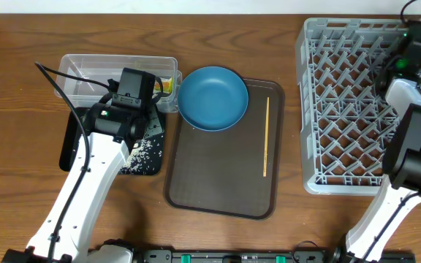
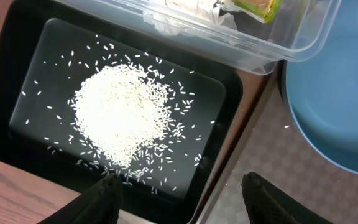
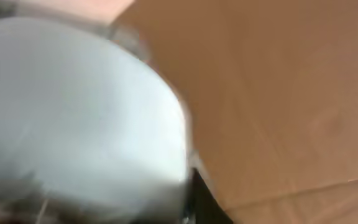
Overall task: Sort waste into correct bins and load items into the dishwasher rack
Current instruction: 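Carry the light blue bowl right and lower it into the dish rack, then grasp the edge of the large blue plate with the right gripper and lift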
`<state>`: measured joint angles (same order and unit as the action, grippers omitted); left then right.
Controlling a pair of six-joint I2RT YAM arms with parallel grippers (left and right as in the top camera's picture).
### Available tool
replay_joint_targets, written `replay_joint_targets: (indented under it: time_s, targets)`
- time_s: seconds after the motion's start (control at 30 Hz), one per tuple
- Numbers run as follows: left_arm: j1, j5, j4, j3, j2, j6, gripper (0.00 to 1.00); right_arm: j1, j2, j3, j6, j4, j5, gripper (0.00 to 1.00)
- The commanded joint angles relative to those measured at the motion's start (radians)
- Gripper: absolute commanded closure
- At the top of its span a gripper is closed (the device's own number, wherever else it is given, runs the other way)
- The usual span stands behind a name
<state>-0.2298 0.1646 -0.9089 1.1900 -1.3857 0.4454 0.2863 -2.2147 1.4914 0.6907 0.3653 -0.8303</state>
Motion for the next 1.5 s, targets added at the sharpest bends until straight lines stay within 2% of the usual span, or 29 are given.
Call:
replay_joint_targets:
  time_s: [0.0,0.13,0.27,0.5,0.77,0.93,1.07,1.17,1.47]
  targets:
    - [0.005,0.019,0.002,0.009,0.005,0.006,0.35,-0.055,-0.014,-0.007,-0.050,-0.074,-0.021,0.76]
    - [0.005,0.019,0.001,0.009,0.005,0.005,0.36,-0.090,-0.003,-0.007,-0.168,-0.125,-0.059,0.77]
    - [0.005,0.019,0.001,0.009,0.005,0.005,0.36,-0.109,0.042,-0.006,-0.209,-0.151,-0.056,0.78]
    - [0.005,0.019,0.001,0.009,0.005,0.005,0.35,-0.117,0.183,-0.006,-0.274,-0.247,0.024,0.73]
    - [0.005,0.019,0.001,0.009,0.005,0.005,0.36,-0.166,0.330,-0.006,-0.422,-0.601,0.512,0.56]
    - [0.005,0.019,0.001,0.009,0.005,0.005,0.35,-0.248,0.356,-0.007,-0.595,-0.734,0.882,0.60]
    - [0.005,0.019,0.000,0.009,0.005,0.005,0.36,-0.334,0.350,-0.007,-0.703,-0.787,1.063,0.54]
    - [0.005,0.019,0.000,0.009,0.005,0.005,0.35,-0.413,0.338,-0.008,-0.749,-0.809,1.093,0.50]
    - [0.005,0.019,0.001,0.008,0.005,0.005,0.35,-0.615,0.224,-0.008,-0.888,-0.829,1.002,0.50]
